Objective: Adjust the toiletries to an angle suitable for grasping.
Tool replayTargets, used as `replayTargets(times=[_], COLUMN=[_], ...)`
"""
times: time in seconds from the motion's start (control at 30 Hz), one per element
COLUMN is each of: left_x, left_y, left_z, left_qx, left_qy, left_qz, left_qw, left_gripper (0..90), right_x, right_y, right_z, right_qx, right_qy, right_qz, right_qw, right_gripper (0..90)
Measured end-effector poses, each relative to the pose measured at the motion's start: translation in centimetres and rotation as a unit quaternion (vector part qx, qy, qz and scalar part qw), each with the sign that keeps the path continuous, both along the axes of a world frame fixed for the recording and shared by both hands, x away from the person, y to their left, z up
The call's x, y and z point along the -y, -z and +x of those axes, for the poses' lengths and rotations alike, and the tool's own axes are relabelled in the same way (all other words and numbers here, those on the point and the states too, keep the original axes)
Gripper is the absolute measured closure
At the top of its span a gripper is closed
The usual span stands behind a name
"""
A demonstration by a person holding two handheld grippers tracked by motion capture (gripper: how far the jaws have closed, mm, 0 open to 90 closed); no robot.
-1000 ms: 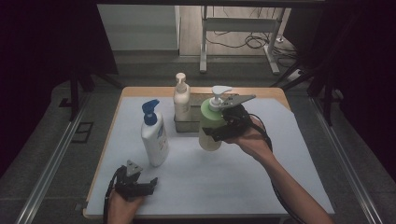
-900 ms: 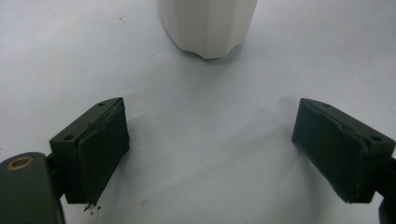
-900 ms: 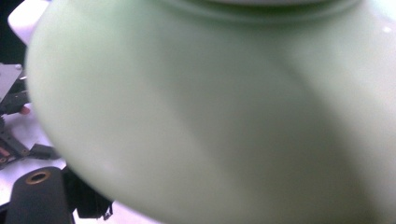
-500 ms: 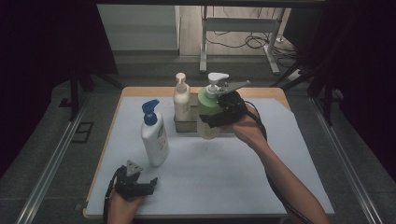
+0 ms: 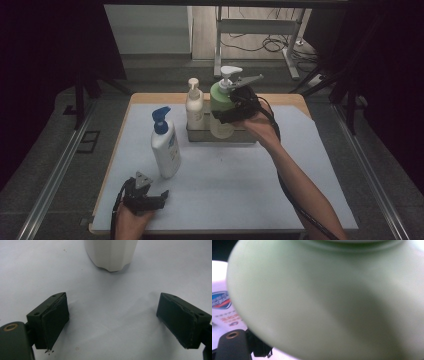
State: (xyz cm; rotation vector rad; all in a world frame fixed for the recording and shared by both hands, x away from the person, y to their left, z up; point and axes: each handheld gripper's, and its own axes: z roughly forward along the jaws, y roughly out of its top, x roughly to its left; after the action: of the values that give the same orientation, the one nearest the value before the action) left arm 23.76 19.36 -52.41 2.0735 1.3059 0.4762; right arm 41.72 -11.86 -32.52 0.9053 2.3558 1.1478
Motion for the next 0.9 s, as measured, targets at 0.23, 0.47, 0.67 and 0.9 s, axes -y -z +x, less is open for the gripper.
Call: replayTargets(times=[0.23, 0.47, 0.67, 0.9], left_x=[0.0, 0.0, 0.0, 0.0], left_y=[0.0, 0.0, 0.0, 0.0], left_z=[0.0, 0.0, 0.0, 0.0], left_qx=[0.0, 0.0, 0.0, 0.0], left_qy=[0.0, 0.0, 0.0, 0.0], left_qz=[0.0, 0.0, 0.0, 0.0], left_qw=[1.0, 1.0, 1.0, 1.0], left_gripper=[10.5, 10.5, 10.5, 10.5], right_x=[-0.5, -1.0, -1.3, -1.5], right_y=[-0.2, -0.2, 0.1, 0.8], right_z=[1.3, 2.6, 3.7, 4.9], right_qx=[0.002, 0.002, 0.004, 0.005], right_qy=[0.012, 0.027, 0.037, 0.049], right_qz=[-0.002, -0.004, -0.007, -0.01], right_qw=[0.9999, 0.9996, 0.9993, 0.9987], right_gripper=[12.4, 12.4, 12.4, 12.4])
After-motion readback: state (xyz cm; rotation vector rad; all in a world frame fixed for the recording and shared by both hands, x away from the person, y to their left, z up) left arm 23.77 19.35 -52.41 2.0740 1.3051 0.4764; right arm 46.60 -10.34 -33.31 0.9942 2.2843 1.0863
